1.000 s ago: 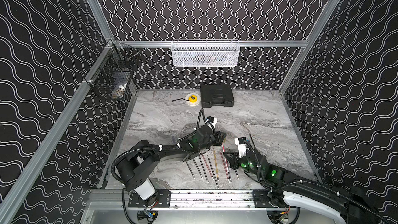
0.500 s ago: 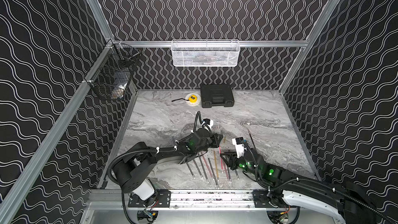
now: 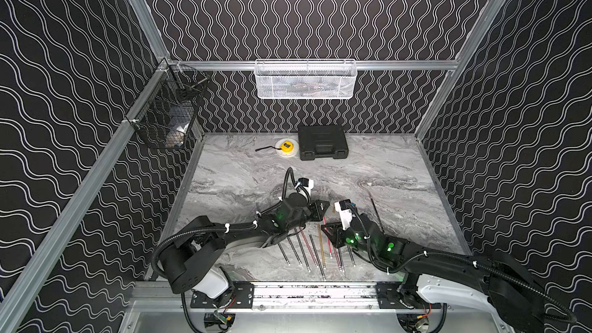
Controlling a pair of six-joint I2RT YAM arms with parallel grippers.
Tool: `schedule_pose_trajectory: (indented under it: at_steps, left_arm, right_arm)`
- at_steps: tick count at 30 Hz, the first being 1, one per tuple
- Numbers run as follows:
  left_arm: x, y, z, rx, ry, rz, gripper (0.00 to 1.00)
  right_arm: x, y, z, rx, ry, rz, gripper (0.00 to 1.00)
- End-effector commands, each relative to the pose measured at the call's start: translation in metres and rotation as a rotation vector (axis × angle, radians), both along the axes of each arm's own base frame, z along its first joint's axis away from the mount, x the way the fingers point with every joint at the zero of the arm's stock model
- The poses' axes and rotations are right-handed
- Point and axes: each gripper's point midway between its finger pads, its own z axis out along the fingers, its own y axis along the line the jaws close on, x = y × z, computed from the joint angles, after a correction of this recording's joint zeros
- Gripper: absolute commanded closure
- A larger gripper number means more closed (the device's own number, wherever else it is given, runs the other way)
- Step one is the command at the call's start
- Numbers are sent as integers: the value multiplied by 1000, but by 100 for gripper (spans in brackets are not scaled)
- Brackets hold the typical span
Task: Remove the protective cover of the pencils
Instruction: Remove the protective sleeve from the pencil.
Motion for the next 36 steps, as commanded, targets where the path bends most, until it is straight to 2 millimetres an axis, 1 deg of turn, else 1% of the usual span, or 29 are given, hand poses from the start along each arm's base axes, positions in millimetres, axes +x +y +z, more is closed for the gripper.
schedule_pose_trajectory:
  at_steps: [1,3,4,10,16,21,26,32,36]
  left_arm:
    - [1,2,5,-18,-9,9,96]
    - [-1,4,0,-12,-2,16,96]
    - [-1,6,-1,-12,-2,19,96]
    - [3,12,-3,5,5,50,97]
    - [5,23,-18,-52,29,102,98]
    - [9,19,-19,-56,47,99,100]
    - [10,21,-22,-69,43,108,100]
    - [16,22,-22,-50,52,120,100]
    - [16,27,-20,-56,48,131,100]
  right_arm:
    - [1,6,7,27,-22,13,92]
    - [-2,5,3,36,-13,15,99]
    - [-4,5,3,45,-13,22,100]
    - [-12,8,10,48,-21,53,100]
    - [-22,11,6,71,-32,71,100]
    - [-24,14,6,47,-40,73,100]
    - [-27,17,-2,43,-34,81,100]
    - [-28,17,2,31,-39,81,100]
    - [-31,16,3,50,-41,86,100]
